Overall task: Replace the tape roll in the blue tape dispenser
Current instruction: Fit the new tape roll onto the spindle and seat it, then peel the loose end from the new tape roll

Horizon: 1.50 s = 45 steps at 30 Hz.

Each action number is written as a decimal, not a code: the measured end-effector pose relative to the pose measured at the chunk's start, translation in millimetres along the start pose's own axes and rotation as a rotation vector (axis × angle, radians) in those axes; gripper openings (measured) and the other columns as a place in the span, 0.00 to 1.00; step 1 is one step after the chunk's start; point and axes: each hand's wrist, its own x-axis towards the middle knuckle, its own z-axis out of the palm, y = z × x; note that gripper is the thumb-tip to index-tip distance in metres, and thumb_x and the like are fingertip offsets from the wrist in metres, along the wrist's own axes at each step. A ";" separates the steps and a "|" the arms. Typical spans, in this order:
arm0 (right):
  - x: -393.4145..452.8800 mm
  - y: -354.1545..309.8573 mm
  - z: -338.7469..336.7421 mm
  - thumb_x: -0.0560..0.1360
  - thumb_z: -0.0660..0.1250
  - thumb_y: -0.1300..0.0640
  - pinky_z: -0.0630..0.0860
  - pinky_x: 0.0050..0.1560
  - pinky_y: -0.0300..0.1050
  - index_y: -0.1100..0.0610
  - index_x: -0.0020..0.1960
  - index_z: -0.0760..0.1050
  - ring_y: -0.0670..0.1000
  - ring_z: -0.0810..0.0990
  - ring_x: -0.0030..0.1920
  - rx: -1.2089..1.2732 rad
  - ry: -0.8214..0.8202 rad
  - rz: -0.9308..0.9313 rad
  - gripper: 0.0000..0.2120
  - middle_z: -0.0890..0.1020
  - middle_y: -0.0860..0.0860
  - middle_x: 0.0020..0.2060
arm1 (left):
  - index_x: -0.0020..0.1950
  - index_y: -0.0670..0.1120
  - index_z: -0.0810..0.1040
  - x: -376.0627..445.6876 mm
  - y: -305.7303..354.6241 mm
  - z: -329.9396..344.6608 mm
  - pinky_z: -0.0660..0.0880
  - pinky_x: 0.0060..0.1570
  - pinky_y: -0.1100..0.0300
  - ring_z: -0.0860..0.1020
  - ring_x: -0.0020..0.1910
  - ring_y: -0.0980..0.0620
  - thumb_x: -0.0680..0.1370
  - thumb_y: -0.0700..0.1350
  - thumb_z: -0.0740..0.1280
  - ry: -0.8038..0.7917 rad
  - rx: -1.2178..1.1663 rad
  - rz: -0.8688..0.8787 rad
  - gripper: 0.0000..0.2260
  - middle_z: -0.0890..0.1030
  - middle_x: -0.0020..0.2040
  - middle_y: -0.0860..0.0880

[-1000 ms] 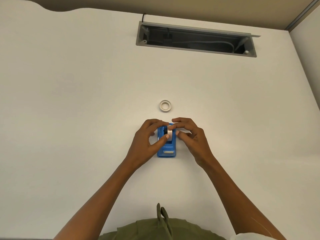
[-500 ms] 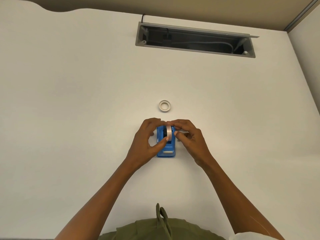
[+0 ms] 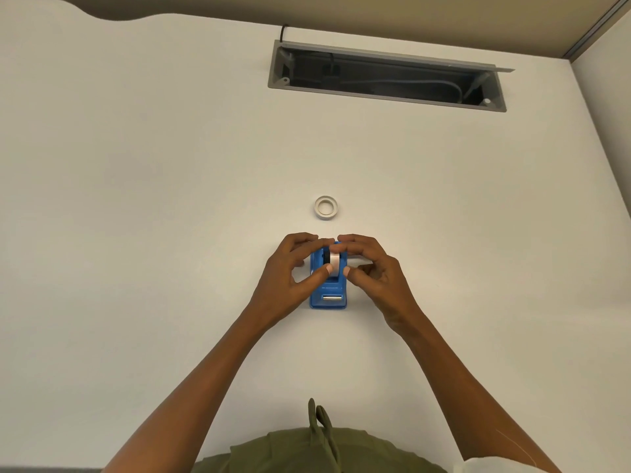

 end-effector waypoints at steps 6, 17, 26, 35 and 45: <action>4.5 5.6 2.0 0.72 0.71 0.62 0.75 0.43 0.33 0.53 0.58 0.76 0.38 0.76 0.53 -0.071 0.016 -0.002 0.16 0.77 0.49 0.59 | 0.64 0.51 0.74 -0.1 -2.2 0.1 0.74 0.54 0.62 0.72 0.60 0.56 0.72 0.51 0.67 -0.003 0.001 0.004 0.20 0.74 0.60 0.49; 11.4 -8.6 5.9 0.73 0.67 0.64 0.76 0.47 0.43 0.51 0.51 0.78 0.41 0.77 0.48 -0.028 0.089 0.100 0.11 0.80 0.48 0.53 | 0.62 0.68 0.65 -1.2 0.5 1.4 0.71 0.51 0.72 0.72 0.58 0.64 0.72 0.52 0.69 0.010 -0.049 0.027 0.23 0.72 0.60 0.63; 18.6 -13.1 11.4 0.73 0.67 0.61 0.72 0.43 0.34 0.51 0.45 0.80 0.46 0.78 0.44 0.063 0.132 0.212 0.06 0.82 0.50 0.47 | 0.56 0.67 0.68 -1.3 3.3 -0.1 0.73 0.51 0.70 0.73 0.57 0.63 0.70 0.51 0.70 0.041 -0.054 0.059 0.19 0.72 0.57 0.62; 20.1 -15.7 8.0 0.74 0.68 0.55 0.72 0.47 0.44 0.58 0.49 0.82 0.50 0.79 0.50 0.161 0.149 0.291 0.08 0.84 0.54 0.50 | 0.59 0.52 0.73 -3.7 -0.8 1.3 0.74 0.53 0.65 0.72 0.58 0.59 0.71 0.49 0.69 0.003 -0.021 0.056 0.17 0.74 0.58 0.54; 9.8 -9.6 -0.3 0.70 0.71 0.57 0.76 0.56 0.52 0.48 0.54 0.78 0.49 0.79 0.55 0.071 -0.011 0.181 0.14 0.81 0.48 0.56 | 0.61 0.57 0.70 -2.9 -4.3 2.3 0.72 0.53 0.68 0.72 0.58 0.61 0.72 0.49 0.69 0.001 -0.007 0.072 0.19 0.71 0.57 0.63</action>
